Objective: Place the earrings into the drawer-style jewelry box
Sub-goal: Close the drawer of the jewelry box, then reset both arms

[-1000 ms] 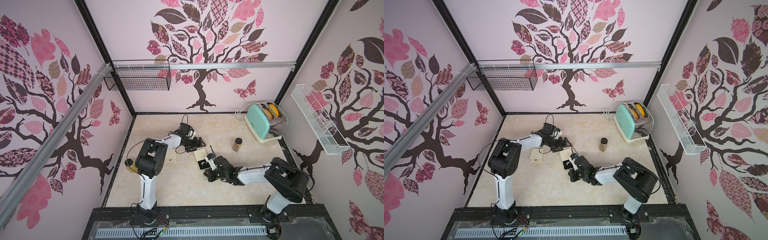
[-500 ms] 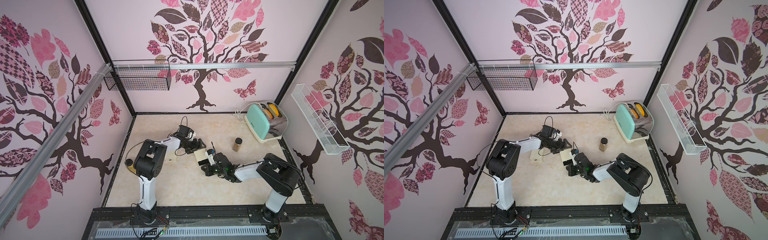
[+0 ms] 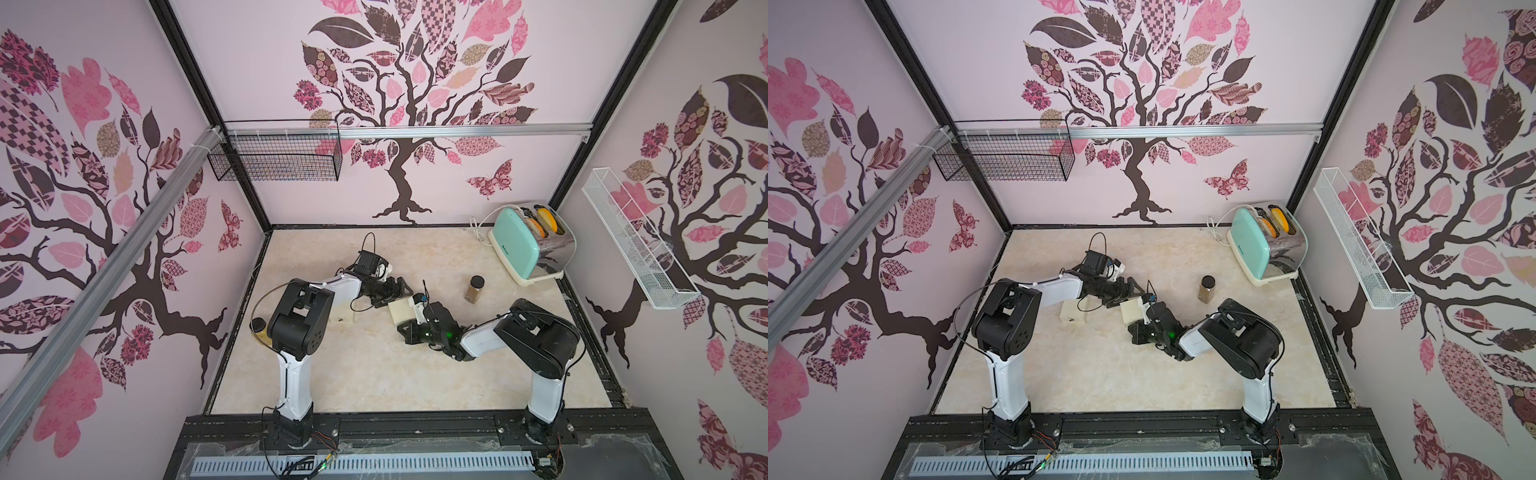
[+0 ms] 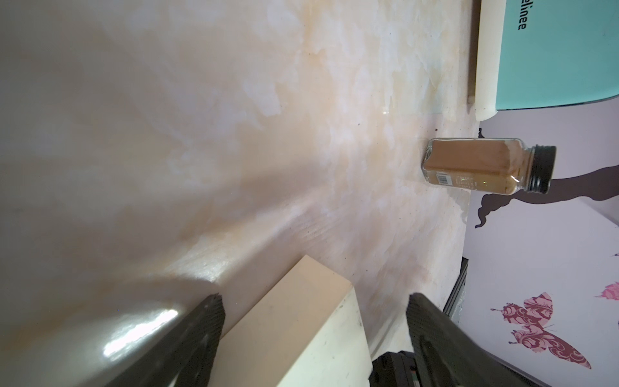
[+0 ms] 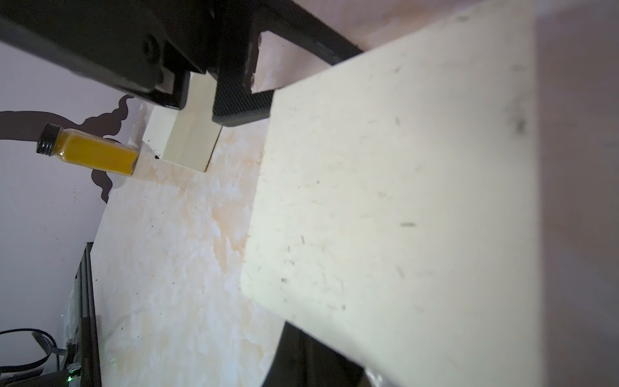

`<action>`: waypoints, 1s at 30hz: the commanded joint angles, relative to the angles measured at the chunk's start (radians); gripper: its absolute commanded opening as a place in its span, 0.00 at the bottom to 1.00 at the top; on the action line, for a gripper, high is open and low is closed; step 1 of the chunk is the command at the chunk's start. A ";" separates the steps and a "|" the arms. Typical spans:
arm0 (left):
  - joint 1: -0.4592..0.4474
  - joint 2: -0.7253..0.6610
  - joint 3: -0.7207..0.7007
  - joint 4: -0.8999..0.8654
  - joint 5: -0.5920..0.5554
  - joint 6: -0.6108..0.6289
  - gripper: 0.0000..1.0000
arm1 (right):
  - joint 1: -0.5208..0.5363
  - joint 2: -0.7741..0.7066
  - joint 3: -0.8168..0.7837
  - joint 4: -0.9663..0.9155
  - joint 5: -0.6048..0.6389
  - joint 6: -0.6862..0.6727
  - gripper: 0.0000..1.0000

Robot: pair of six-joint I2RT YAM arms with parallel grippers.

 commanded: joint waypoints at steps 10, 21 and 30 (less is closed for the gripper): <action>-0.040 -0.557 -0.229 -0.042 -0.740 0.357 0.98 | -0.032 -0.692 -0.191 -0.383 0.458 -0.296 0.74; 0.126 -0.865 -0.856 0.602 -0.775 0.736 0.94 | -0.545 -1.046 -0.468 -0.115 0.504 -0.676 0.98; 0.245 -0.635 -0.846 0.840 -0.571 0.785 0.93 | -0.682 -0.583 -0.529 0.414 0.463 -0.679 0.99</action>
